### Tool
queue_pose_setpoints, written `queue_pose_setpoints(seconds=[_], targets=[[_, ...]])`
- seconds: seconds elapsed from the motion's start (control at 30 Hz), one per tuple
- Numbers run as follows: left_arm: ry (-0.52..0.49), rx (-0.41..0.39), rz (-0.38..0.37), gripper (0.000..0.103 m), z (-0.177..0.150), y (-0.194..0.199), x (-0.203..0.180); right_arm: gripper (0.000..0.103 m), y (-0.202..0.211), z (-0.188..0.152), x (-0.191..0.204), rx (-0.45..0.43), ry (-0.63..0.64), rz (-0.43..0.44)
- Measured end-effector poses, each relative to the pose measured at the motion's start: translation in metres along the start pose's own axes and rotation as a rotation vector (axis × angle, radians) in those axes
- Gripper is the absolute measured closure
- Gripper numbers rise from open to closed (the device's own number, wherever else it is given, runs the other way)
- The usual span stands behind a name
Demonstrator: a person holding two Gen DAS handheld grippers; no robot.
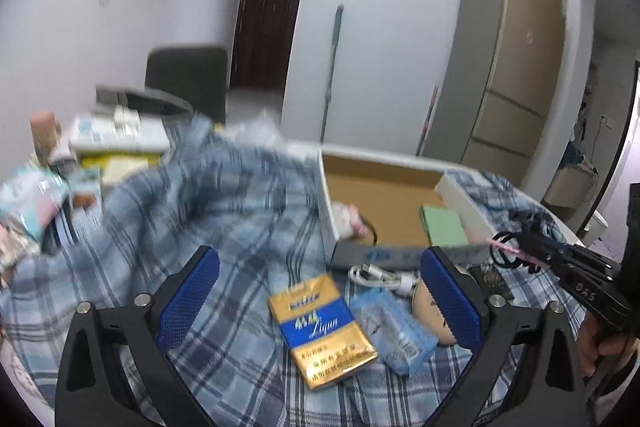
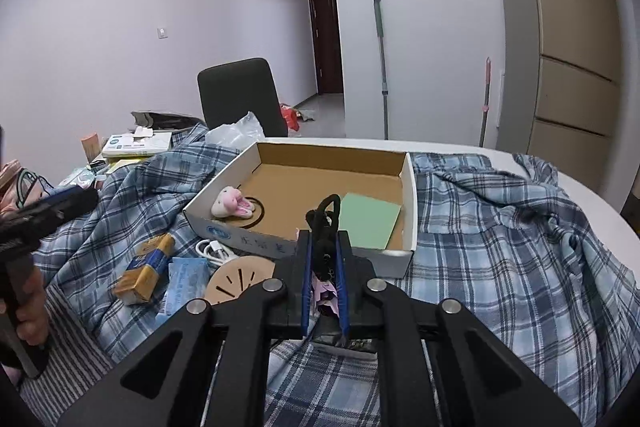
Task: Organize soft objects
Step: 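Grasp the yellow-blue Liqun cigarette pack with the left gripper while the right gripper holds the cable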
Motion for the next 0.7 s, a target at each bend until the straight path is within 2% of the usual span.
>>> queue_pose_setpoints(seconds=[0.13, 0.3, 0.7], targets=[[0.037, 0.096, -0.036, 0.012, -0.007, -0.017, 0.006, 0.093, -0.001, -0.003, 0.000, 0.013, -0.003, -0.001], [0.034, 0.212, -0.063, 0.036, -0.022, -0.036, 0.003, 0.093, 0.001, -0.004, 0.000, 0.011, 0.001, 0.000], [0.049, 0.378, -0.042, 0.036, -0.044, -0.064, 0.006, 0.093, 0.003, -0.004, 0.001, 0.018, 0.005, 0.007]])
Point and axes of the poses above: each gripper's, at about its wrist camera, not at the fingertips, and y roughly against the way its jaws point, x to its left, z to its top, the point moved 6 cm from there along -y, roughly the way its jaws point, and after that the axes turned 2 degrees about x, right-handed, at the moved point
